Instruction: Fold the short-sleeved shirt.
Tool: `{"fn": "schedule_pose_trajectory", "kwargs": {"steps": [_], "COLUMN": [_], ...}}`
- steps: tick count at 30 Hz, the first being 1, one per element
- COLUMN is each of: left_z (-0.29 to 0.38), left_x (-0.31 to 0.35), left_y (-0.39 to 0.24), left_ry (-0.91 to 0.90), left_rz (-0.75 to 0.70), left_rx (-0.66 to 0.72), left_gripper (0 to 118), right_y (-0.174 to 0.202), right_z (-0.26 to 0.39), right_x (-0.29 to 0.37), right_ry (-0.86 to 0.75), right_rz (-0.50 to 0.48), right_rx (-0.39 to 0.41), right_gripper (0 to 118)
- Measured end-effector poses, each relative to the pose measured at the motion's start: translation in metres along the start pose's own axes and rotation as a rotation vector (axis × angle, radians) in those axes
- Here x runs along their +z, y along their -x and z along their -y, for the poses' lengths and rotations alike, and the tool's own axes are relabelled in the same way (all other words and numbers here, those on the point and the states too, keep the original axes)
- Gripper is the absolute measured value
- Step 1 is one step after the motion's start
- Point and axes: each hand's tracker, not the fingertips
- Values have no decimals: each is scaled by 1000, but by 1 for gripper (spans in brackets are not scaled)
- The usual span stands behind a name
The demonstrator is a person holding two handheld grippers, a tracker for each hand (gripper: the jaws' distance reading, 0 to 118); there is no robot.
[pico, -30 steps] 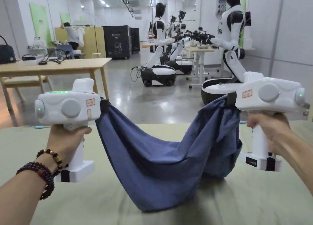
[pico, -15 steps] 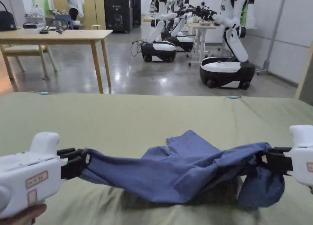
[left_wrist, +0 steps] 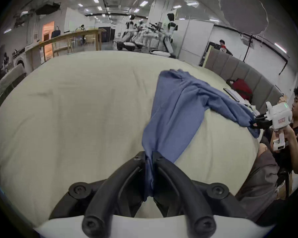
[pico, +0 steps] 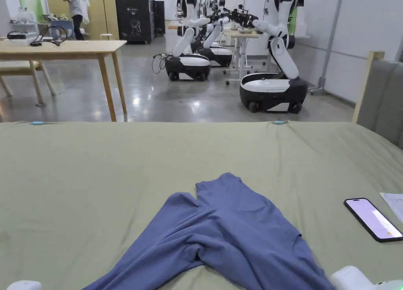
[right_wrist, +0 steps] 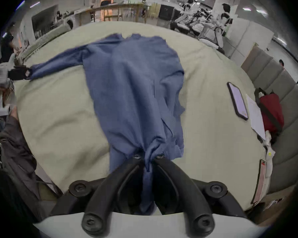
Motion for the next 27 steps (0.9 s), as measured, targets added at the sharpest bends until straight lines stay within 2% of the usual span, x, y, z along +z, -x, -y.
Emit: {"fn": "schedule_pose_trajectory", "kwargs": {"steps": [3, 4, 6, 7, 9, 11, 12, 14, 15, 16, 17, 18, 19, 20, 22, 27], "left_z": [5, 3, -3, -3, -10, -10, -10, -1, 6, 13, 20, 26, 38, 41, 46, 19], "left_x": [-6, -5, -1, 5, 31, 63, 82, 121, 145, 160, 172, 178, 180, 183, 183, 151], "left_y": [4, 6, 10, 11, 12, 10, 7, 0, -14, -19, -22, -25, -19, -16, -15, -34], "left_ry": [17, 21, 16, 3, -129, -132, -158, -260, -303, -345, -364, -366, -353, -349, -300, -276], "left_rz": [-1, 5, -8, 2, 53, 44, 42, 46, 37, 36, 20, -11, -42, -40, 5, -34], "left_rx": [20, 41, 60, 68, 74, 124, 133, 132, 126, 121, 113, 122, 140, 127, 147, 135], "left_gripper": [8, 29, 105, 118, 118, 118, 116, 99, 92, 92, 62, 20, 0, 0, 0, 0], "right_y": [-10, -13, -18, -21, -23, -21, -17, -1, 6, 12, 25, 33, 39, 42, 39, 47], "right_z": [5, 6, 10, 12, 15, 18, 21, 43, 52, 59, 66, 70, 73, 76, 76, 59], "right_x": [0, 2, 14, 22, 56, 93, 113, 160, 175, 187, 204, 210, 214, 217, 216, 217], "right_ry": [-24, -30, -70, -94, -207, -272, -317, -438, -498, -537, -567, -590, -602, -629, -612, -621], "right_rz": [-45, -49, -31, -46, -86, -93, -83, -67, -88, -103, -96, -85, -64, -60, -96, -87], "right_rx": [-53, -50, -50, -72, -124, -165, -167, -172, -176, -187, -200, -218, -226, -237, -251, -232], "right_gripper": [15, 40, 108, 118, 116, 116, 115, 106, 102, 102, 83, 53, 12, 6, 6, 5]}}
